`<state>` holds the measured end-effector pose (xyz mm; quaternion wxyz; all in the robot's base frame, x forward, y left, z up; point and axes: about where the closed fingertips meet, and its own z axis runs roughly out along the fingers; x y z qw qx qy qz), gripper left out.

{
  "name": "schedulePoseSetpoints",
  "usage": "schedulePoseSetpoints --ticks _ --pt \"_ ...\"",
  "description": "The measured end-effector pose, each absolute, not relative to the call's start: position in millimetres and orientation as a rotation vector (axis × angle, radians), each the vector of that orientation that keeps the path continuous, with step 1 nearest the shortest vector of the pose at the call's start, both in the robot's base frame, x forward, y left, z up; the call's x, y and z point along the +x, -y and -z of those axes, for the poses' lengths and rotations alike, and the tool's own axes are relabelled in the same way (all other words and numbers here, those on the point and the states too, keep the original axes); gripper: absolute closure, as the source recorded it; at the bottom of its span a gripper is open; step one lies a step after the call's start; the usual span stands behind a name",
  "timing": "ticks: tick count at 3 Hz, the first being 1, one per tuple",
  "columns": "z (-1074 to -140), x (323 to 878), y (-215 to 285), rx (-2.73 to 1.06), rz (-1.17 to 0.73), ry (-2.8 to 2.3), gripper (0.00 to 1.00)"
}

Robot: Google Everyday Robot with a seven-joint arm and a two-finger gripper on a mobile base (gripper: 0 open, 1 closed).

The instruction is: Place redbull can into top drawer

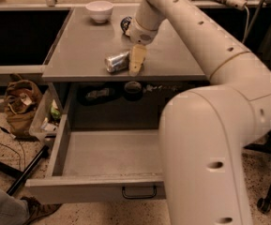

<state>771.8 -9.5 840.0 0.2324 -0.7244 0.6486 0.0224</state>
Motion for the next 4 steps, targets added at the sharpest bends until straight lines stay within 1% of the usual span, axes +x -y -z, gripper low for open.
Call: schedulePoseSetpoints --ticks 1,3,4 --pt "-818.7 775.4 13.0 -2.004 -0.122 -1.851 0.18" --pt "-817.6 775.6 13.7 -2.007 -0.127 -1.855 0.66" --pt "-824.7 770.9 12.5 -2.007 -0.127 -1.855 0.88"
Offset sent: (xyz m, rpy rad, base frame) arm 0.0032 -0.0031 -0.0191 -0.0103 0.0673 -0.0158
